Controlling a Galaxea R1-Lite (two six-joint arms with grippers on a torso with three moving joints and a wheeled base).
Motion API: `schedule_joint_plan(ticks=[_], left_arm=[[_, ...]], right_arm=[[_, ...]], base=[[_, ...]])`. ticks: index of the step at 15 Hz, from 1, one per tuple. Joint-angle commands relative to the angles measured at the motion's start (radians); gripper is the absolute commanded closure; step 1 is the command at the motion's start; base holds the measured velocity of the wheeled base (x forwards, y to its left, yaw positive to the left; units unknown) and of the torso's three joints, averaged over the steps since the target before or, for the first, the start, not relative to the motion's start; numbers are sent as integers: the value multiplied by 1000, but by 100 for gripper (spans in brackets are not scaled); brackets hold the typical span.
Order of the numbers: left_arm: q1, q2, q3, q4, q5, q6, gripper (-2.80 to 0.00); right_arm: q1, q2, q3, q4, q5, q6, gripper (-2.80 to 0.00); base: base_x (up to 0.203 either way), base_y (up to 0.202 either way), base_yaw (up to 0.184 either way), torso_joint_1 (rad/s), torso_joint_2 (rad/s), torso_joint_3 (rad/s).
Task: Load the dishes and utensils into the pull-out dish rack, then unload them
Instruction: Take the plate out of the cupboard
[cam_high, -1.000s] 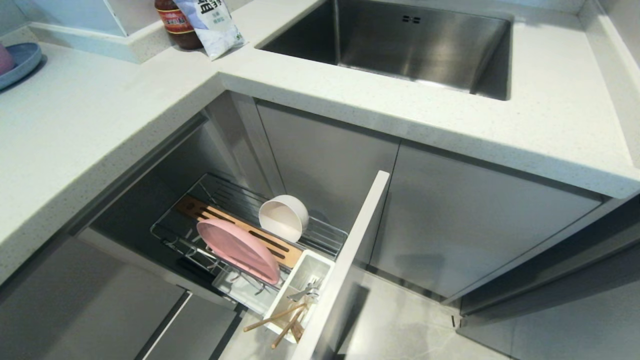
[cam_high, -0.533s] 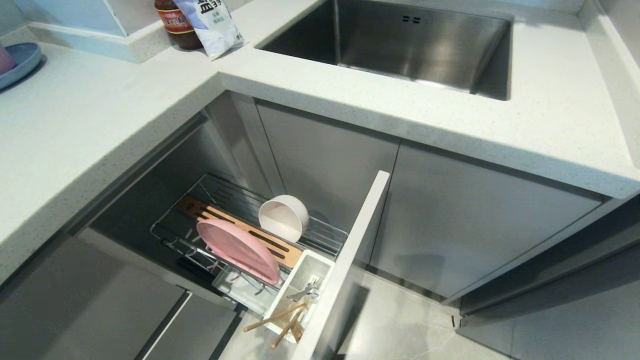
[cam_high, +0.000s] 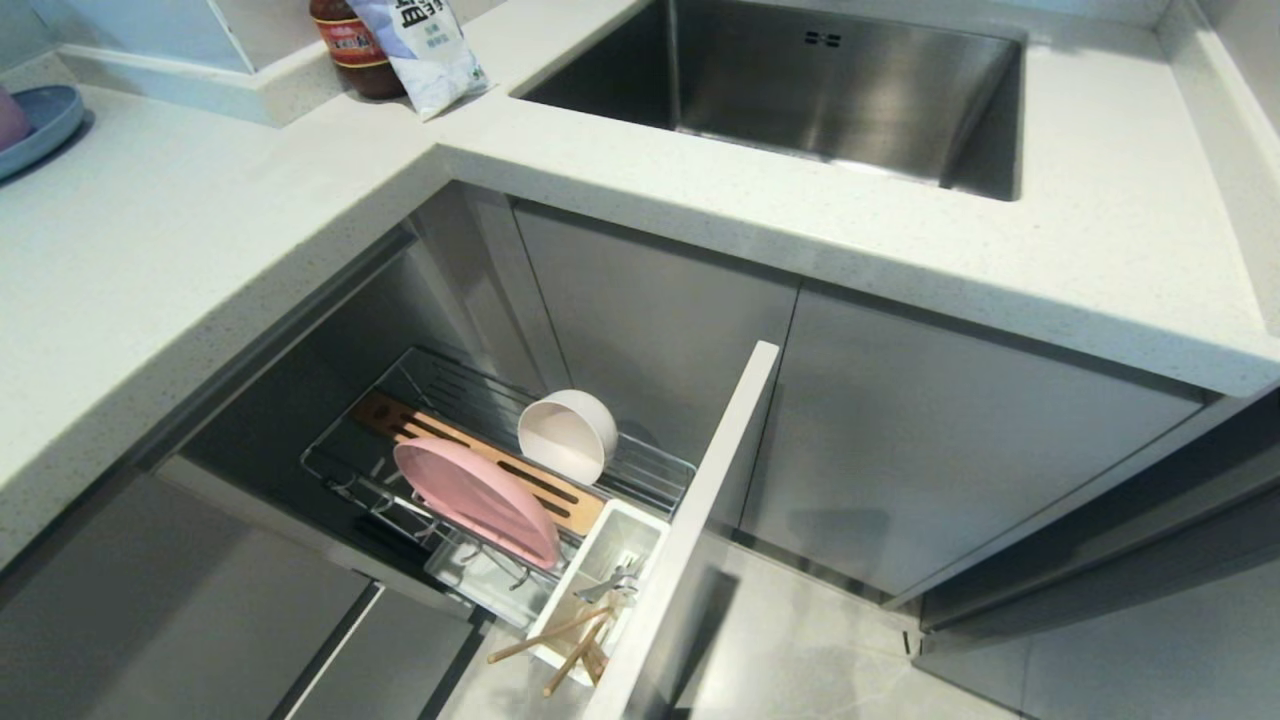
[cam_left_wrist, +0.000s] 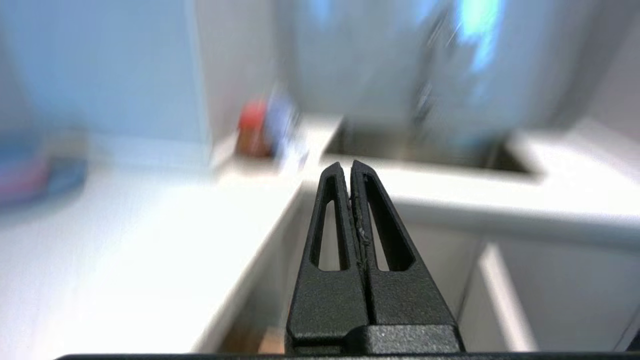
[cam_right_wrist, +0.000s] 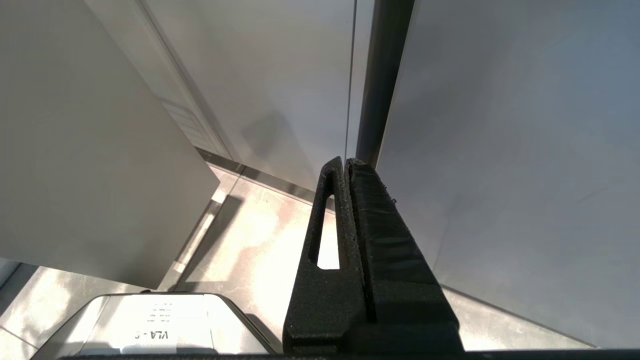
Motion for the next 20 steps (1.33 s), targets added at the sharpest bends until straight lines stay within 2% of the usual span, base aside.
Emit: schedule_joint_plan(ticks=[1,3,4,6,7,9,11,14,18,19,20], left_arm=[[-2,236,-251,2,-62,-49,0],[-1,389,-402,-34,-102,-150,0],[1,450,-431,-89,-104,-221,0],[-7,533,-441,-207,-11,-435,0],[-14,571,-439,-221,33,-509,0],[-44,657,-453,-215,106,-596,0],[-125,712,-459,-183,198,-612,0],[-367,772,-472,-127,380,-609,0],[-682,869,-460,-89,684,-592,0],[-747,892,-444,-84,772,-591,0],[-806,919,-417,-81,889,-591,0]], right_arm=[[0,-2,2,0,0,1,0],[0,-2,2,0,0,0,0],[0,-2,0,0,0,0,0],[0,-2,1,0,0,0,0],[0,-2,0,0,0,1,0],[0,-2,2,0,0,1,0],[0,-2,2,0,0,1,0],[0,-2,2,0,0,0,0],[0,-2,0,0,0,0,0],[0,-2,0,0,0,1,0],[0,-2,2,0,0,0,0]], base=[[0,0,0,0,0,0],[0,0,0,0,0,0],[0,0,0,0,0,0],[0,0,0,0,0,0],[0,0,0,0,0,0],[0,0,0,0,0,0],[0,0,0,0,0,0],[0,0,0,0,0,0],[0,0,0,0,0,0],[0,0,0,0,0,0],[0,0,0,0,0,0]])
